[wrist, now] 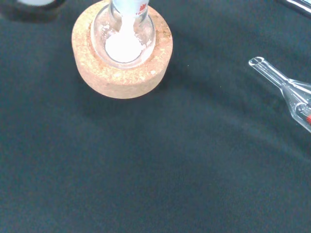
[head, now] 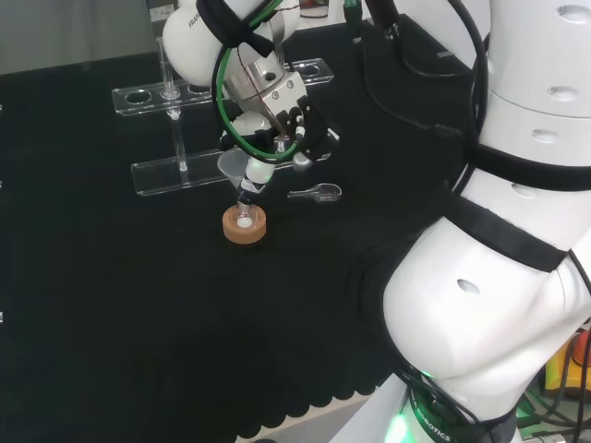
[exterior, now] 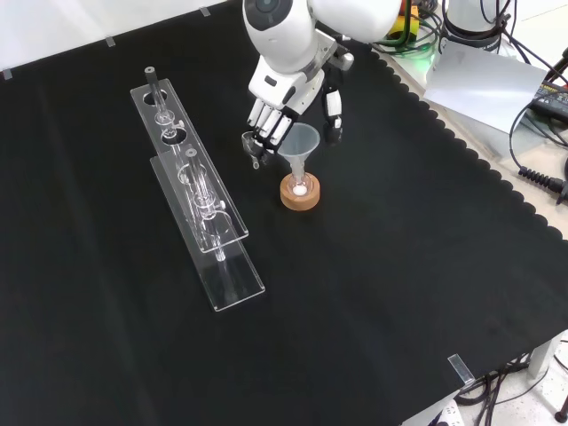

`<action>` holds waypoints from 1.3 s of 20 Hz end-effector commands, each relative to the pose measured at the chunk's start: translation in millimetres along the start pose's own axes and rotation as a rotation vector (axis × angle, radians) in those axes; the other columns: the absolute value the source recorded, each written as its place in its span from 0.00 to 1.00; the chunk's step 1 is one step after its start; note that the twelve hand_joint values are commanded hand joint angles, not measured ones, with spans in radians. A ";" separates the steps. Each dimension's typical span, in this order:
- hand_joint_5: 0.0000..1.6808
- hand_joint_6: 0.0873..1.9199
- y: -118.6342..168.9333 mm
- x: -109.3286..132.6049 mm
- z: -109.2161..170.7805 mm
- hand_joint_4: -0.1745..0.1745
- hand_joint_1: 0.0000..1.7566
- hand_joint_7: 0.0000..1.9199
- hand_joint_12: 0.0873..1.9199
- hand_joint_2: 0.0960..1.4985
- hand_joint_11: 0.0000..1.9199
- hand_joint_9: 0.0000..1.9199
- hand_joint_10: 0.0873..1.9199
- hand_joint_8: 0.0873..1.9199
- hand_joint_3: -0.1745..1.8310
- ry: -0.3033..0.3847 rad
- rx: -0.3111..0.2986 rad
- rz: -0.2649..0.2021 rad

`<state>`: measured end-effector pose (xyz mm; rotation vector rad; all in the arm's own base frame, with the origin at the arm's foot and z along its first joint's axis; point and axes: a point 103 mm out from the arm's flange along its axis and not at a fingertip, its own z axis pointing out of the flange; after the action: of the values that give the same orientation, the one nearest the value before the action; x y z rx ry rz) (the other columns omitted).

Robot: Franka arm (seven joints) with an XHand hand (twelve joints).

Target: Remove the funnel from the round-bottom flask.

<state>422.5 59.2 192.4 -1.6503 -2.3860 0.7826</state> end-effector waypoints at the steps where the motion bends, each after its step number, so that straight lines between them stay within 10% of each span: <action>1: 0.01 0.00 2.2 1.1 -0.2 0.27 0.38 0.00 0.68 0.47 0.20 0.21 0.33 0.20 0.19 -0.006 -0.002 0.004; 26: 0.29 0.00 7.6 3.5 -13.2 0.33 0.43 0.24 0.64 0.50 0.26 0.47 0.25 0.32 0.28 -0.059 -0.065 0.013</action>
<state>431.6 67.1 193.0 -1.6780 -2.4408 0.7919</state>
